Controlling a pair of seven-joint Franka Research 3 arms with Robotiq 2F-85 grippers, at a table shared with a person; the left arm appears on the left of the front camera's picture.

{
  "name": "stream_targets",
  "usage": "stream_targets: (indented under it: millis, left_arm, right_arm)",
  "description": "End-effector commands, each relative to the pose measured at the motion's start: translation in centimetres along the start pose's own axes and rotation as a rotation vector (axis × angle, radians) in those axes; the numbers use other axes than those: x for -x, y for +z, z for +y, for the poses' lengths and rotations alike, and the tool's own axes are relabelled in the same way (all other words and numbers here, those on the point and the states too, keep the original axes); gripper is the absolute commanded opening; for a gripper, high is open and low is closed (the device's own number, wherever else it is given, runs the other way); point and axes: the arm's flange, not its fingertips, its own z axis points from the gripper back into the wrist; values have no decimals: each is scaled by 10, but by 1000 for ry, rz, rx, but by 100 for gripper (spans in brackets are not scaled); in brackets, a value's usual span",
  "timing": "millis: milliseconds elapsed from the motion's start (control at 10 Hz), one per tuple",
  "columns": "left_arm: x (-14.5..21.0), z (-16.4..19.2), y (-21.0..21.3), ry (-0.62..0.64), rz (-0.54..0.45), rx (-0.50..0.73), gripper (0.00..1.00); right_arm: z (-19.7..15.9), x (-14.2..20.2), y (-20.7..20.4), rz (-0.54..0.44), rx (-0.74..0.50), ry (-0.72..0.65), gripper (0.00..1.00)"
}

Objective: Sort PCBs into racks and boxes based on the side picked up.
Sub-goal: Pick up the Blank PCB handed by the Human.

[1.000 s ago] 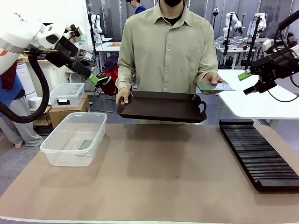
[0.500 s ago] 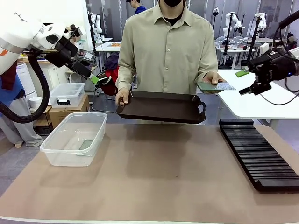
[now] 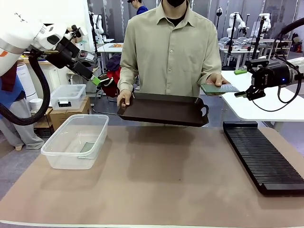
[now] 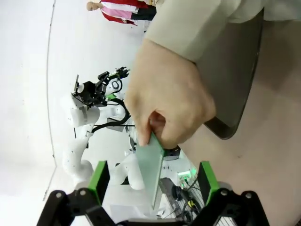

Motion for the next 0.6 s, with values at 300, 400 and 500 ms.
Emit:
stream_targets:
  millis: [300,400,500]
  left_arm:
    - [-1,1,0,-1,0,-2,100]
    - [-1,1,0,-1,0,-2,100]
    - [-1,1,0,-1,0,-2,100]
  right_arm:
    - [1,-1,-4,19,-9,1,100]
    - [-1,1,-6,42,-66,39,100]
    - [-1,0,-9,56,-102,59,100]
